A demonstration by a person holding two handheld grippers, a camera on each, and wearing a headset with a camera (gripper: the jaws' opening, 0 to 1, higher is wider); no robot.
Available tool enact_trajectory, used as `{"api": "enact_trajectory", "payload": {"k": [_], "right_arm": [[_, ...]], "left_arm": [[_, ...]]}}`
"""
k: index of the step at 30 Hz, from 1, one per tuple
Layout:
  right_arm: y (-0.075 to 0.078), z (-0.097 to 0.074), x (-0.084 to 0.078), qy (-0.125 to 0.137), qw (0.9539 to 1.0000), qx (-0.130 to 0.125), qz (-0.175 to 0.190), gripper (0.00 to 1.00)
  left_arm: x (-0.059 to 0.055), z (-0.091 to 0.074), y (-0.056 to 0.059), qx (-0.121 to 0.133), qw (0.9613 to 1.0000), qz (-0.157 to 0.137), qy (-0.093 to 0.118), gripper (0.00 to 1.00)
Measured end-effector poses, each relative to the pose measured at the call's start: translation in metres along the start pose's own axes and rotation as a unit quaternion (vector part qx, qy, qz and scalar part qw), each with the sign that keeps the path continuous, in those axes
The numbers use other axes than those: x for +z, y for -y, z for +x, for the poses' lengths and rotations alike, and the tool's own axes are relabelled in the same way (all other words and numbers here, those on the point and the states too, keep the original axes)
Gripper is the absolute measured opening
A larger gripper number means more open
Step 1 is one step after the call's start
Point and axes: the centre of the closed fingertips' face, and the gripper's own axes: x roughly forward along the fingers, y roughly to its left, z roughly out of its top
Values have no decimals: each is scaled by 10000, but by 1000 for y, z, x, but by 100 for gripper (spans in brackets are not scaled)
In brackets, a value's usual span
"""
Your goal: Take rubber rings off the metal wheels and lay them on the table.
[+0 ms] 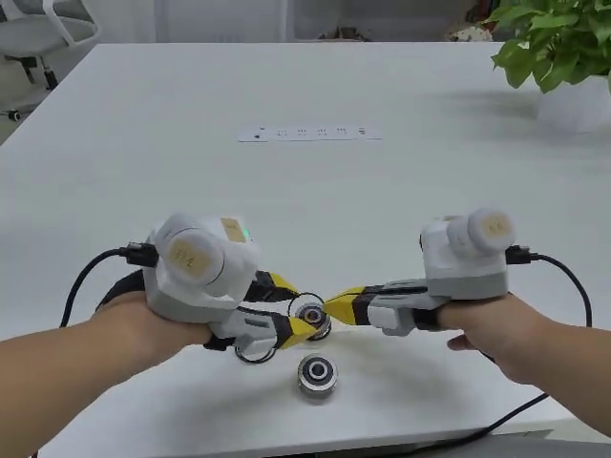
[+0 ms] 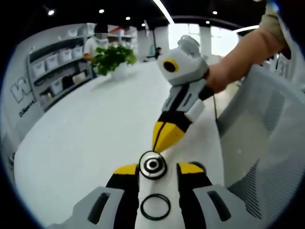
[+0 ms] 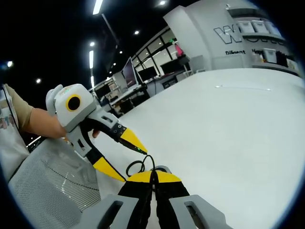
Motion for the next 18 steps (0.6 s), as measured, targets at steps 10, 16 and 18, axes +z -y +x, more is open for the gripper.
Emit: {"api": "enact_trajectory", "payload": {"k": [10, 16, 18], "right_arm": [[-12, -1, 8, 41, 10000, 62, -16, 0], [-18, 1, 11, 10, 9999, 131, -16, 0], [-18, 2, 11, -2, 9999, 153, -22, 0]], "left_arm": [[2, -28, -2, 16, 9999, 12, 116, 45], [-4, -42, -1, 65, 9999, -99, 121, 54], [-7, -46, 0, 95, 9999, -101, 102, 57]]}}
